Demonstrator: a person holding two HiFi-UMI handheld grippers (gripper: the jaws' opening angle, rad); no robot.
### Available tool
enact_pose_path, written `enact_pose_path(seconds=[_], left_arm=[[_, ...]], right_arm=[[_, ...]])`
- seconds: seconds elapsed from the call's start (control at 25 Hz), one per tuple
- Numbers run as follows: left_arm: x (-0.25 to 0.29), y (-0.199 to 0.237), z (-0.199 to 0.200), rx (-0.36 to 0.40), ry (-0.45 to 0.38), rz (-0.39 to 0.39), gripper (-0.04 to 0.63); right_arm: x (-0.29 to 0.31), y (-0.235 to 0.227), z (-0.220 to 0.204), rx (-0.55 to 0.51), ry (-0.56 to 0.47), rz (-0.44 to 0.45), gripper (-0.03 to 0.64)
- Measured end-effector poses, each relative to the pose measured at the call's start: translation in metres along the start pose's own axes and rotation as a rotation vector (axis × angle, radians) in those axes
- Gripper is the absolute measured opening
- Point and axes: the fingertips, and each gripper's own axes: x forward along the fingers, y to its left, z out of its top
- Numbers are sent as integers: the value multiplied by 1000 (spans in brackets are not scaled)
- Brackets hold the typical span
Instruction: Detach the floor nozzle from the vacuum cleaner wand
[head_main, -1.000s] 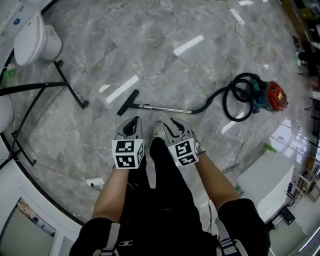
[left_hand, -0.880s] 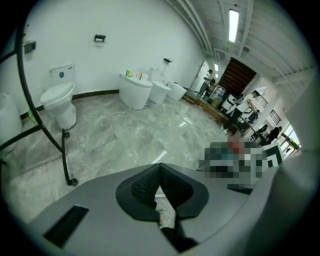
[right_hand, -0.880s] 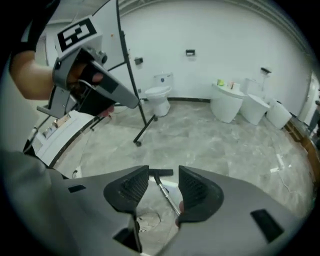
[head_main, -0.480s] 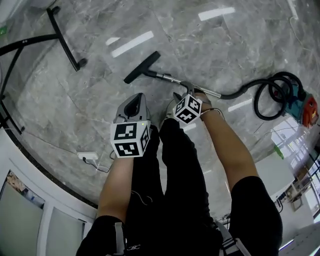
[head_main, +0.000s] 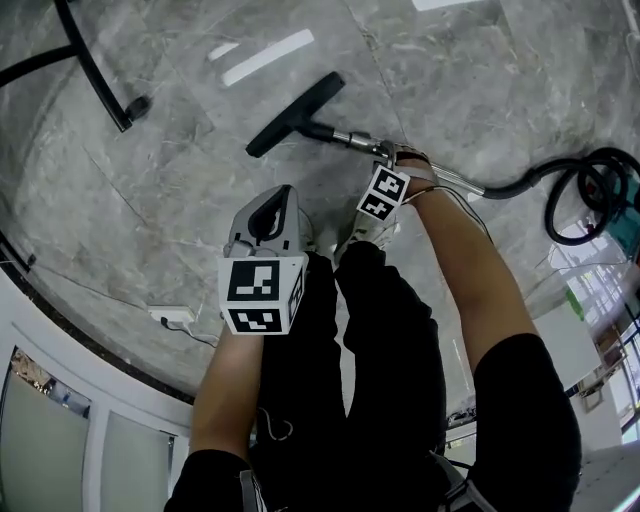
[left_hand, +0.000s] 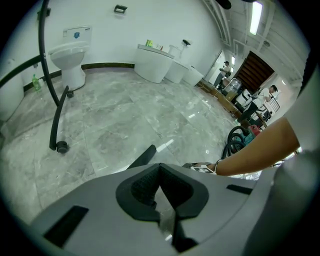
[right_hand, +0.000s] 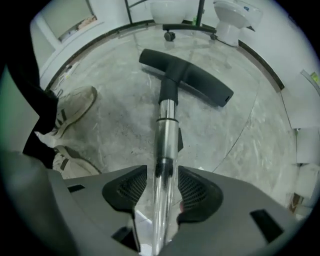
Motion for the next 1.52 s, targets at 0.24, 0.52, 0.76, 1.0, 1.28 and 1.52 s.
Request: enact_pose_path(seconds=[0.24, 0.52, 0.76, 1.0, 1.28, 1.52], left_arm=[[6, 12, -36, -64, 50, -20, 0], [-1, 8, -43, -167, 57, -68, -1], [-27, -10, -30, -442, -43, -164, 77], [-66, -7, 2, -530, -198, -111, 244], [-114, 4, 21, -634, -406, 14, 239], [-144, -26, 19, -498, -416, -142, 138]], right_arm=[[35, 0, 1, 55, 45, -2, 198], [-19, -3, 18, 80, -81, 28, 187], [-144, 7, 67, 115, -312, 58, 187], [-250, 34, 97, 102, -456, 103, 187], [-315, 96, 103, 73, -481, 181, 187], [-324, 121, 107, 134, -488, 290, 187]])
